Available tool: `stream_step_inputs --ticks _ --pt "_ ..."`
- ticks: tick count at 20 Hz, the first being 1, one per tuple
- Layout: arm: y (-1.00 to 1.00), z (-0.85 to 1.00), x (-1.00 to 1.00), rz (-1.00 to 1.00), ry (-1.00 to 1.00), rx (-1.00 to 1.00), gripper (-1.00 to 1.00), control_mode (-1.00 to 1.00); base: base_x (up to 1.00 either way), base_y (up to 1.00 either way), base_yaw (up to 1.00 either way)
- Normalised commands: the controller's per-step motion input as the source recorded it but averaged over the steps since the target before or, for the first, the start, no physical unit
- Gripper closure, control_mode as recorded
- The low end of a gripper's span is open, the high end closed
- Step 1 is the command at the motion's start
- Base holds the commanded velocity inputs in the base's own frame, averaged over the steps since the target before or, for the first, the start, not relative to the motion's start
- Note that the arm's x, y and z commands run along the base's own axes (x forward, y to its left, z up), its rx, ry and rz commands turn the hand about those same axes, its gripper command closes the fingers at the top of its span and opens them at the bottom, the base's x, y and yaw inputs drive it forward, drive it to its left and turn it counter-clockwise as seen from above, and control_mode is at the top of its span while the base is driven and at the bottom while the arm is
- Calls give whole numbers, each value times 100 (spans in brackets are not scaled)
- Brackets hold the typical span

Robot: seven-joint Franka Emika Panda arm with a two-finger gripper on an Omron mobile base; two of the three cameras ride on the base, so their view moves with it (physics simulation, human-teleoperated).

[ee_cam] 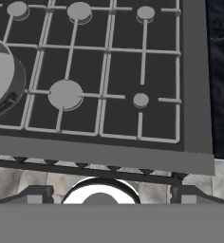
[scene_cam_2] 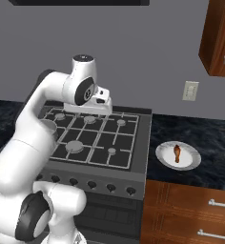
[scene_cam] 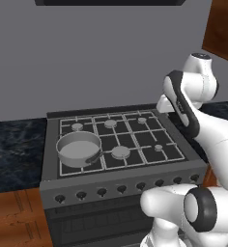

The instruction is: Retrieve the frozen meat and place it in the pot on a burner. Then turn the burner on.

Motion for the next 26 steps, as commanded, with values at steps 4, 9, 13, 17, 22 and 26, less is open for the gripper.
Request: stream_step_inputs --ticks 4,9,13,17,22,26 --pt "-57 -15 0 0 5 0 -100 -100 0 0 0" --pt "-76 -37 15 -1 8 -3 -100 -100 0 0 0" --pt "-69 -39 22 -3 7 -5 -100 -100 0 0 0" --pt "-55 -24 16 -2 6 -5 -100 -100 0 0 0" --pt "-41 -11 18 -3 8 -2 -100 -100 0 0 0" --pt "-34 -21 16 -5 7 -5 -100 -100 0 0 0"
